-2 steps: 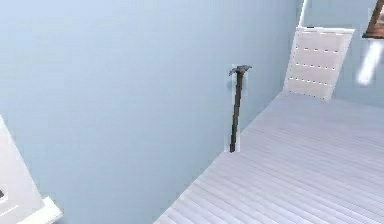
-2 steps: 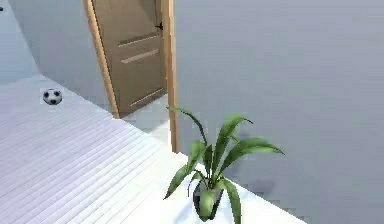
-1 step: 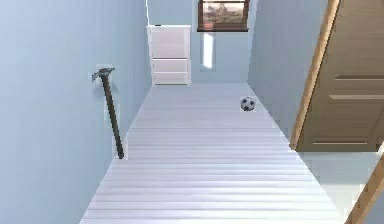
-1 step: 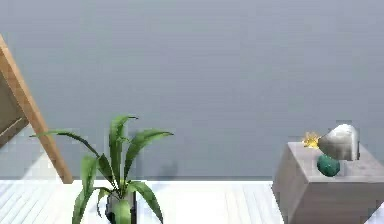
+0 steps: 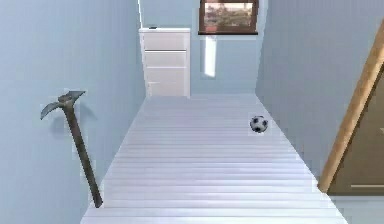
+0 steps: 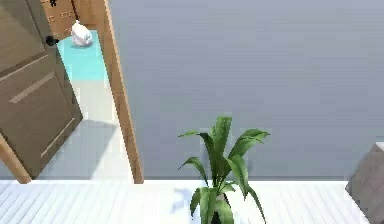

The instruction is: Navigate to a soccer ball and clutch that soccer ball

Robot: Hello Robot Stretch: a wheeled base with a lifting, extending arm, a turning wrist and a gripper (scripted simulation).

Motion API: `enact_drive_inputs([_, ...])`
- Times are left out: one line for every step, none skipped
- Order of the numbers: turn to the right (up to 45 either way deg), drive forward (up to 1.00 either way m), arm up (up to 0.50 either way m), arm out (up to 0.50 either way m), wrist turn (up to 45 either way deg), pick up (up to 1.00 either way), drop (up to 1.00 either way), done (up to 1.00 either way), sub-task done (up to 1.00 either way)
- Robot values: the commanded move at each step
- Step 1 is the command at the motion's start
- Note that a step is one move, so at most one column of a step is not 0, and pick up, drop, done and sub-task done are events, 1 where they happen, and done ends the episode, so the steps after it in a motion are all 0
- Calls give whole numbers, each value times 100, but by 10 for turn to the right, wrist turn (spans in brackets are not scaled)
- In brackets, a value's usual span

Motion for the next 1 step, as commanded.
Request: enact_drive_inputs([210, 0, 0, 0, 0, 0, 0, 0, 0])
